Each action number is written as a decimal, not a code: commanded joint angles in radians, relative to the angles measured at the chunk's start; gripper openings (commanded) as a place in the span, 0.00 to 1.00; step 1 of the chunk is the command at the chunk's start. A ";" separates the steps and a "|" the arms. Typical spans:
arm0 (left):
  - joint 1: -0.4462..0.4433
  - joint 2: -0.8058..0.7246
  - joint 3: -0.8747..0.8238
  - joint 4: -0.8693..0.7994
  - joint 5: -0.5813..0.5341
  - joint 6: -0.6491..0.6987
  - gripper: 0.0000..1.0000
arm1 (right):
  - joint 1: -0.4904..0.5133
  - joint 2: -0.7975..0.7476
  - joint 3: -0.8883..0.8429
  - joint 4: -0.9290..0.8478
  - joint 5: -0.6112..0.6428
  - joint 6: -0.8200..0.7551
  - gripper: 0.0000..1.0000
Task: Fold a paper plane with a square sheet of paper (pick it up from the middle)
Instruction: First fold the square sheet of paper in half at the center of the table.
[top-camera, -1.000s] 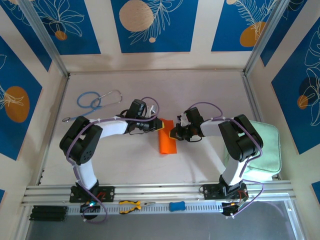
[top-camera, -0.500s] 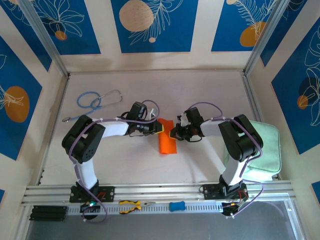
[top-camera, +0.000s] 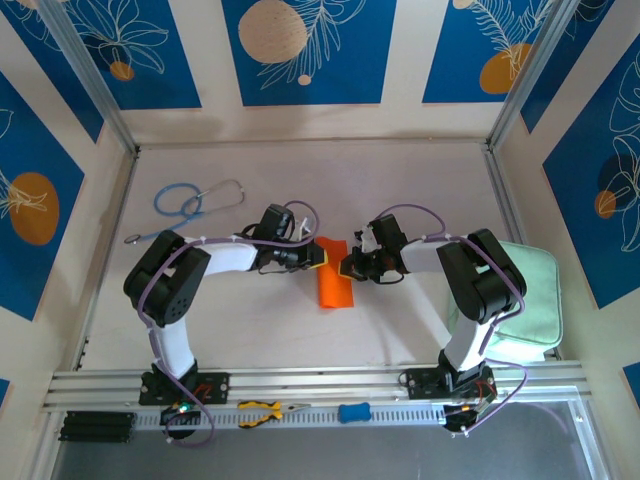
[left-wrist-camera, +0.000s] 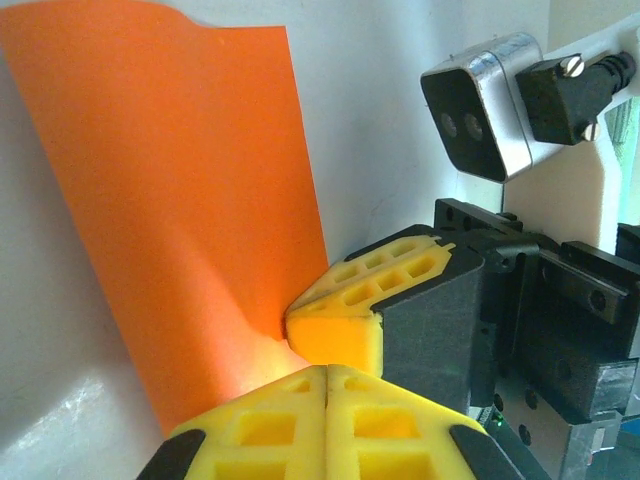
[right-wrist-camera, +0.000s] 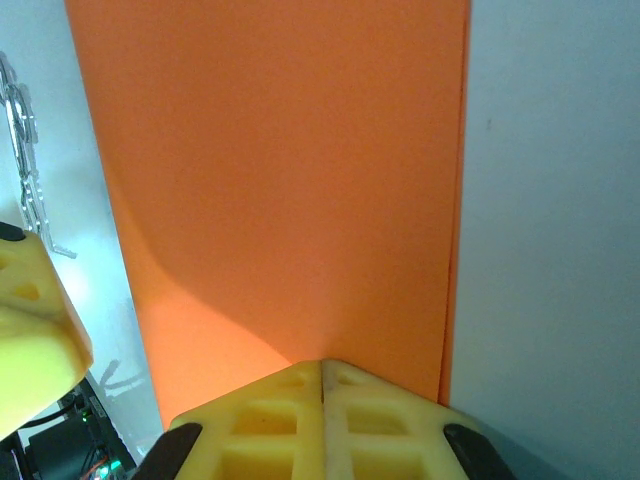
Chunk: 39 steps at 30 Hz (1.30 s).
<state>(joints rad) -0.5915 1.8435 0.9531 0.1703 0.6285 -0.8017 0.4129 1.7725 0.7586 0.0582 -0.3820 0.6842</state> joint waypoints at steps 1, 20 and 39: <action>-0.007 0.015 -0.018 -0.026 0.014 0.039 0.00 | -0.001 0.058 -0.030 -0.112 0.126 -0.023 0.00; -0.002 -0.018 -0.014 0.040 0.063 0.022 0.00 | 0.000 0.055 -0.044 -0.106 0.124 -0.017 0.00; -0.005 0.088 -0.066 0.012 0.068 0.083 0.00 | 0.000 0.056 -0.044 -0.109 0.130 -0.015 0.00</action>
<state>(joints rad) -0.5911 1.9144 0.9073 0.2344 0.7059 -0.7761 0.4129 1.7729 0.7582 0.0589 -0.3820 0.6846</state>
